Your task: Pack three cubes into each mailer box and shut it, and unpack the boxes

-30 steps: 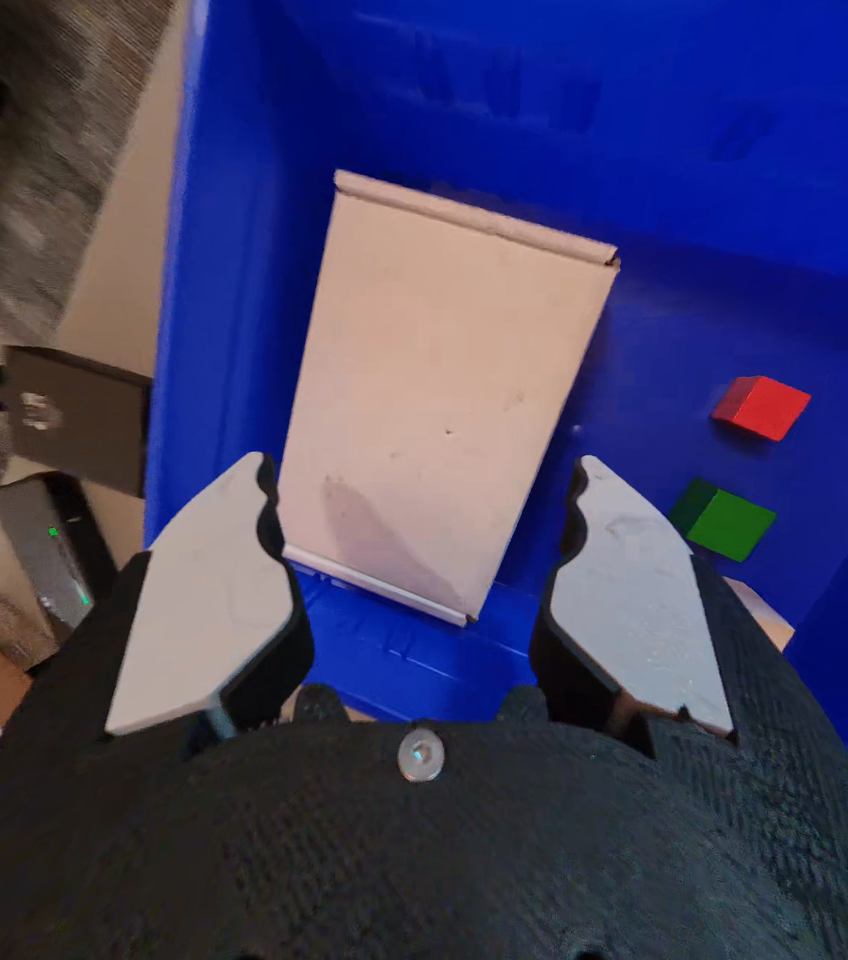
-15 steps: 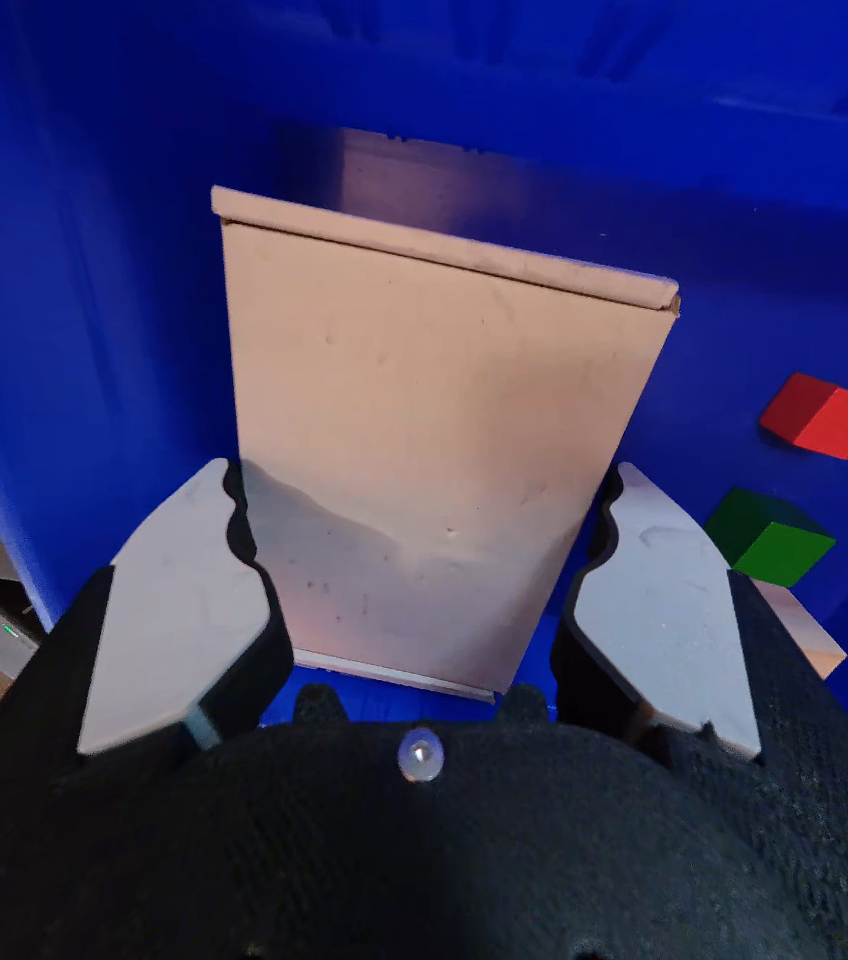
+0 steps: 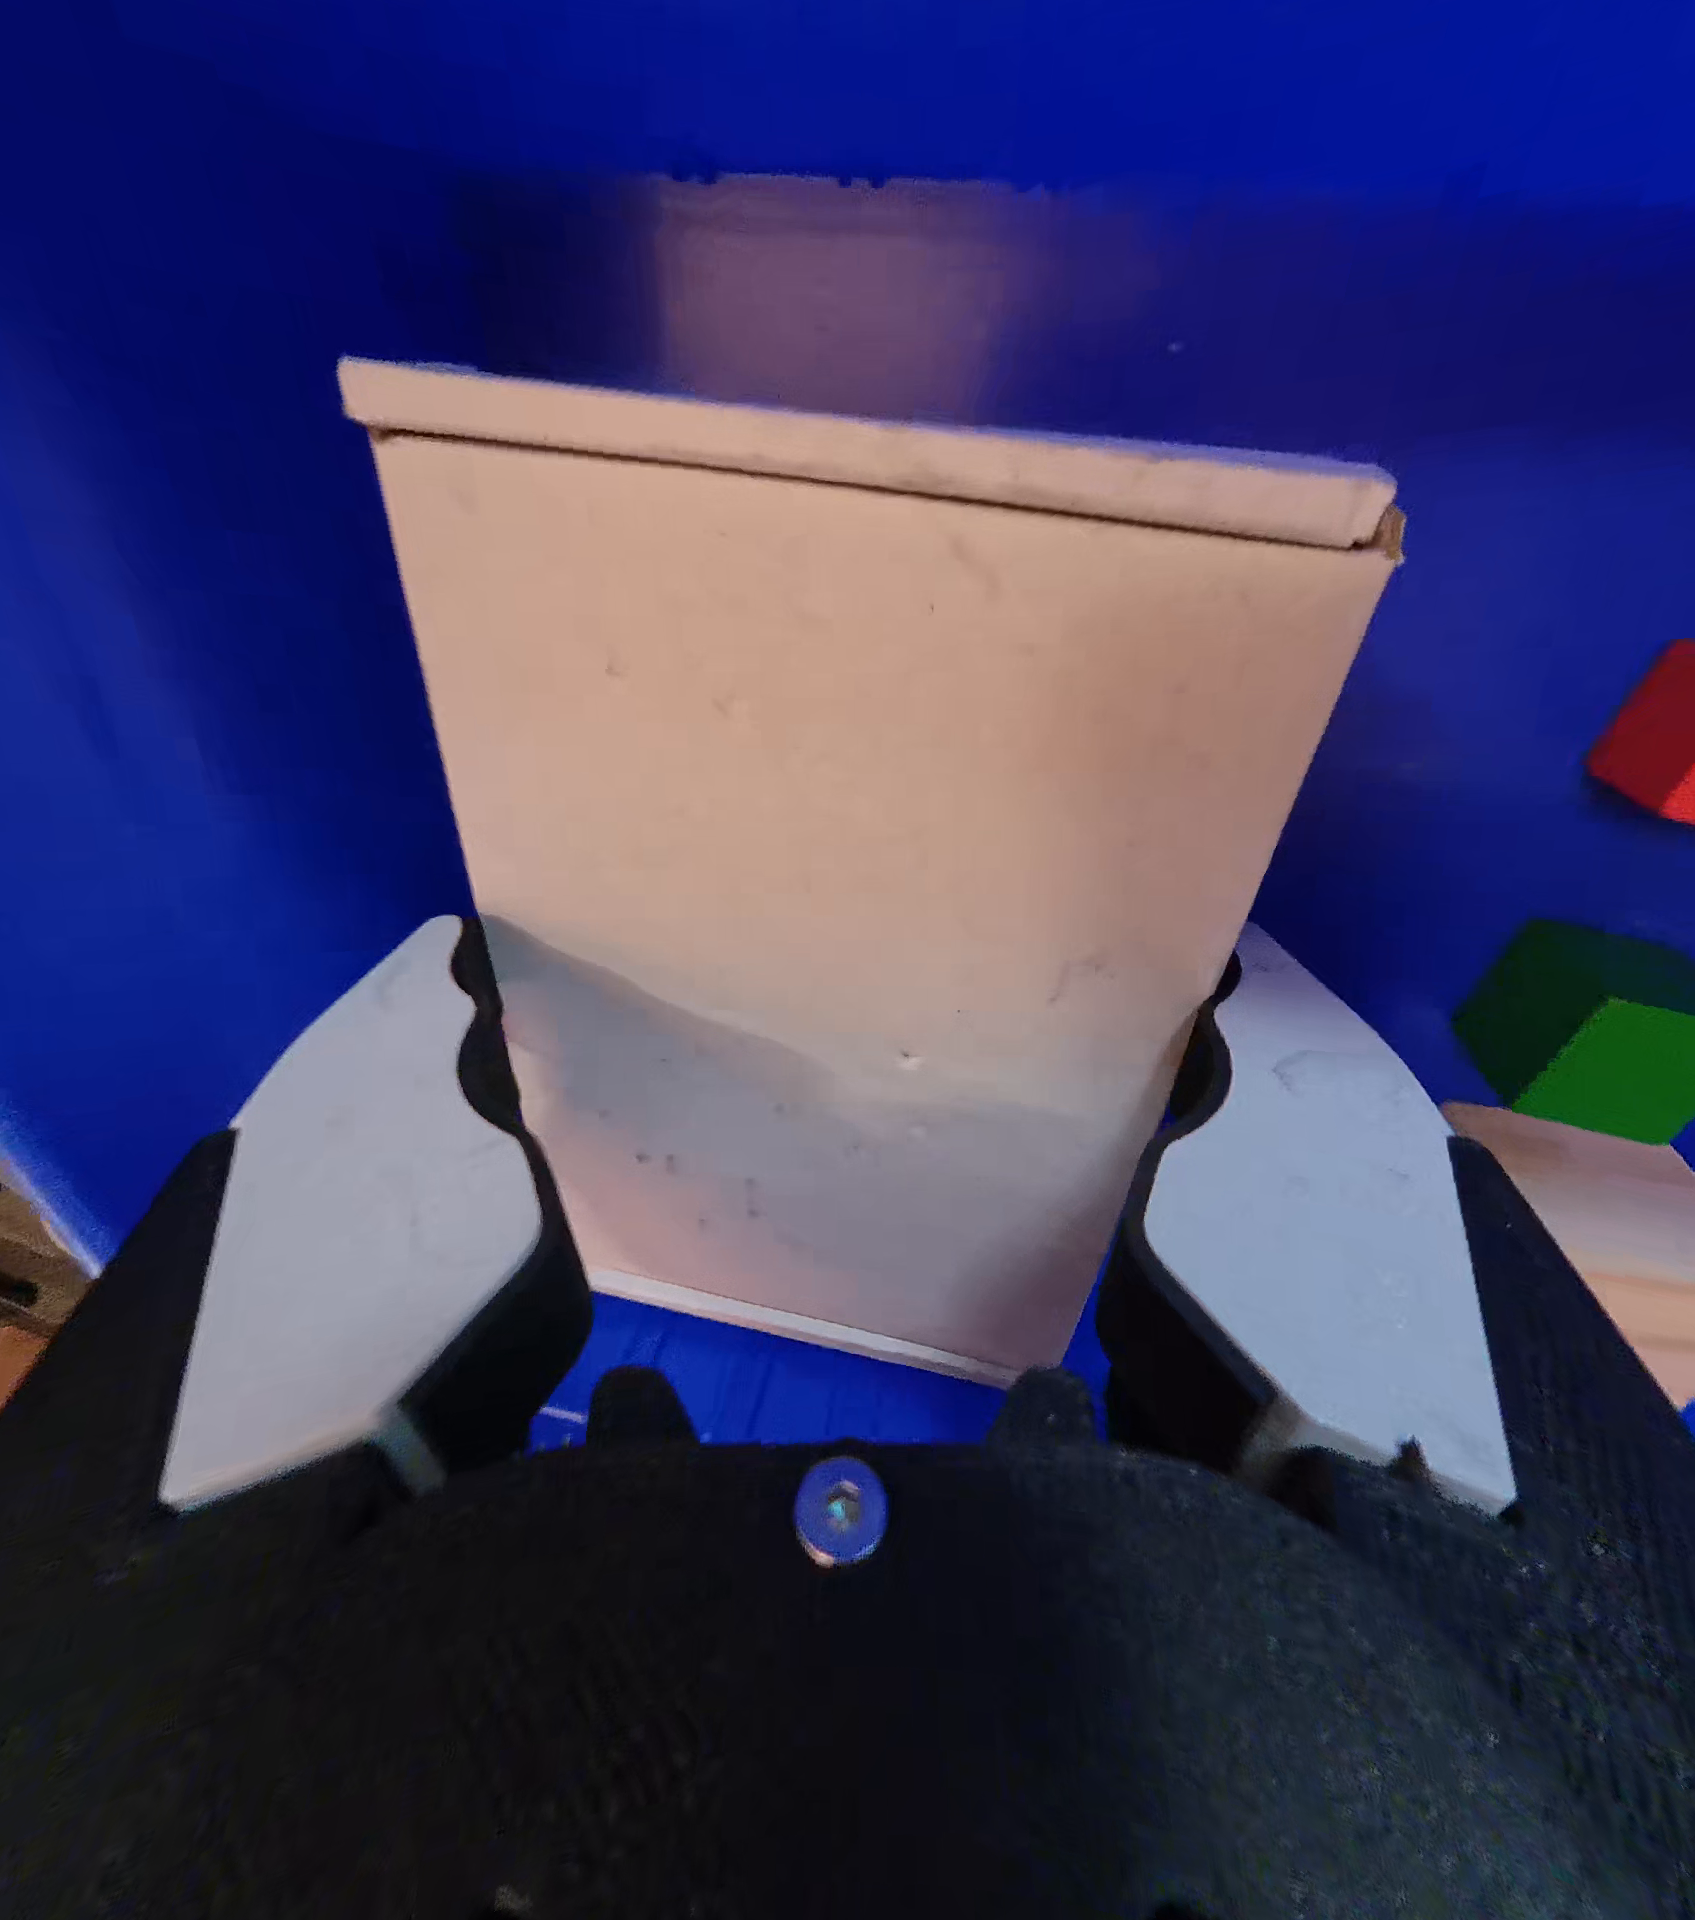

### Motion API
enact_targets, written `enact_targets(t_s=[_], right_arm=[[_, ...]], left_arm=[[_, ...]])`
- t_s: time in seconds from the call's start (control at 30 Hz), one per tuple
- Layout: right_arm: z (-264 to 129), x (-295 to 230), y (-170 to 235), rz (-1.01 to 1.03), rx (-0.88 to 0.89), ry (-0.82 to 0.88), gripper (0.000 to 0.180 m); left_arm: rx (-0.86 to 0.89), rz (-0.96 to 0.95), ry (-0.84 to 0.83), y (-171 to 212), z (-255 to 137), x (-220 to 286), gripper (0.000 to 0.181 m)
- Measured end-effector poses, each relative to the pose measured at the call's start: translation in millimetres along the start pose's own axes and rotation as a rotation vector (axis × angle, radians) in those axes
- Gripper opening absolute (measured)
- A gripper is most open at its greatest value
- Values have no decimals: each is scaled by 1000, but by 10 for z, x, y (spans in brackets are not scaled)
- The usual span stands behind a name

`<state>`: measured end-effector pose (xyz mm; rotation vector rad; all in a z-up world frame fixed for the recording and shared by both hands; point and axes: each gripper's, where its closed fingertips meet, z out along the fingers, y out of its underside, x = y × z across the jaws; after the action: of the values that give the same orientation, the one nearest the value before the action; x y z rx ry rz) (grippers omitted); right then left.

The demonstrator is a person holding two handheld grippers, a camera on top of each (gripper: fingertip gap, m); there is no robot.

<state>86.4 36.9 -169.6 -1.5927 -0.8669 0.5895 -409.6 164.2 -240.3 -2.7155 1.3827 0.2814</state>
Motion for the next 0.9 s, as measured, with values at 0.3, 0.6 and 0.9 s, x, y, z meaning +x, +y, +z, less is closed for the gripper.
enact_targets(t_s=[0.3, 0.6, 0.9], right_arm=[[6, -25, -10, -10, 2, -14, 67], [-74, -28, -111, -57, 28, 6, 67], [-85, -323, -226, -155, 43, -42, 68]], left_arm=[[-21, 30, -22, 36, 4, 58, 126], [154, -9, -123, -85, -794, 53, 118], [387, 134, -78, -545, -1852, 995, 116]])
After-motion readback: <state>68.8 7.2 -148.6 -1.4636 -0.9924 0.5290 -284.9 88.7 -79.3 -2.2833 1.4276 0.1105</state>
